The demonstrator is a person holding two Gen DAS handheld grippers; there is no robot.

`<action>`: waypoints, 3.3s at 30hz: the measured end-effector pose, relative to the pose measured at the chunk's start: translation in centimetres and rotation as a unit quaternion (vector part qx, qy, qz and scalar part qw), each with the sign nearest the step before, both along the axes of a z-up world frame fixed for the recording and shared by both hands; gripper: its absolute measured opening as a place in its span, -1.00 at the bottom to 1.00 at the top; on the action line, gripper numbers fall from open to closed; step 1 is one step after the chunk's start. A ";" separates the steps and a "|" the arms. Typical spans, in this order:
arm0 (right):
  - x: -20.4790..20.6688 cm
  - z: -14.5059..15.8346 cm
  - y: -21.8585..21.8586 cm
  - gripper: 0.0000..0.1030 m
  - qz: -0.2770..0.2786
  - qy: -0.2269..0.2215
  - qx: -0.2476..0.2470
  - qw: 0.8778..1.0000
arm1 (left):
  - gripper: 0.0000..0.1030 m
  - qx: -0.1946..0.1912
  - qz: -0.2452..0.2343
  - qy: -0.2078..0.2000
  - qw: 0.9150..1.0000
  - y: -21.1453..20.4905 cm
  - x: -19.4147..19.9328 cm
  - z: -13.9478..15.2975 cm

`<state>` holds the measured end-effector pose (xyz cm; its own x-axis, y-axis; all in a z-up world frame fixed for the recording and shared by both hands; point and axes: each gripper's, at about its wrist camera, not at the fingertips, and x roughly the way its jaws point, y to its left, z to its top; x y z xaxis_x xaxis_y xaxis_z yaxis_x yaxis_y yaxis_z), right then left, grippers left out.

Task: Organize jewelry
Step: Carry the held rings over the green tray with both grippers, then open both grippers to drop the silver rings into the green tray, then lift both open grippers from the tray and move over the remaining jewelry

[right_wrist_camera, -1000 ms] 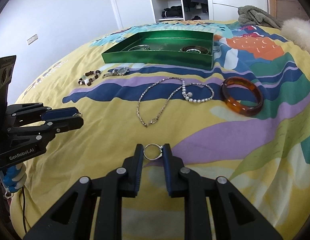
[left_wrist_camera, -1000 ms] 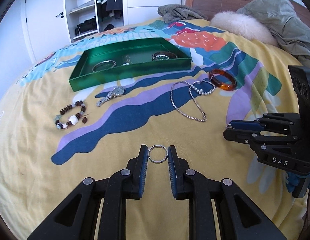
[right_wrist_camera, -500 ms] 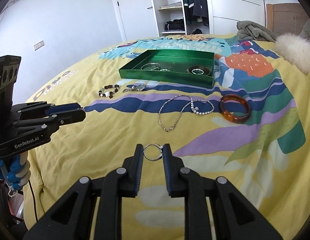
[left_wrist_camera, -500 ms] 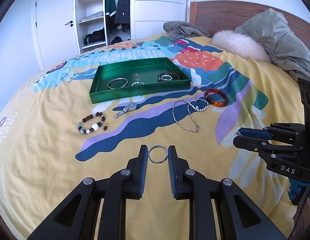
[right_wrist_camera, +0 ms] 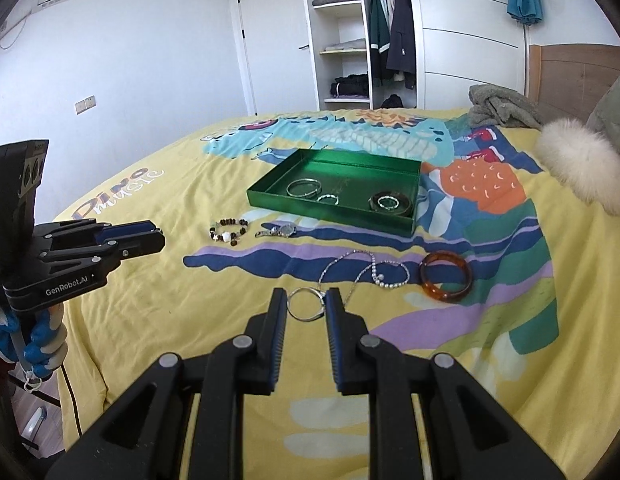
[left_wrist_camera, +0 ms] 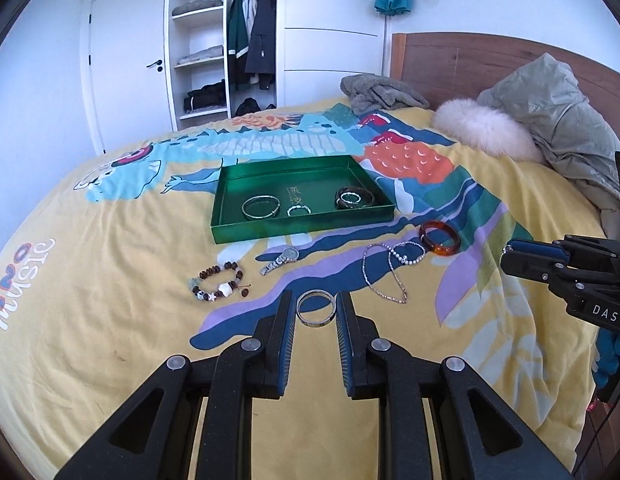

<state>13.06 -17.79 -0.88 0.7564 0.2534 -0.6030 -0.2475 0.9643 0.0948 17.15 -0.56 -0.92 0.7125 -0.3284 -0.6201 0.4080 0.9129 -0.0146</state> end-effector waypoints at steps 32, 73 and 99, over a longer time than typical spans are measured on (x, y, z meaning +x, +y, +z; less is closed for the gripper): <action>27.4 -1.2 0.4 -0.65 -0.026 0.026 0.003 0.999 | -0.61 0.024 0.067 0.069 0.995 -2.2 28.1 -3.7; 27.5 2.8 0.1 -0.55 -0.017 0.034 -0.061 0.997 | -0.20 0.059 0.091 0.045 0.993 -0.9 27.0 2.9; -4.6 16.0 -4.7 -0.48 -0.117 -0.052 0.000 0.992 | -0.13 0.010 0.149 -0.035 0.988 13.3 -0.8 15.5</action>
<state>8.42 -22.44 15.11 0.8522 0.0645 -0.5193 -0.0261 0.9964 0.0809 16.34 12.69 14.55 0.8170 -0.0851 -0.5703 0.1202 0.9925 0.0241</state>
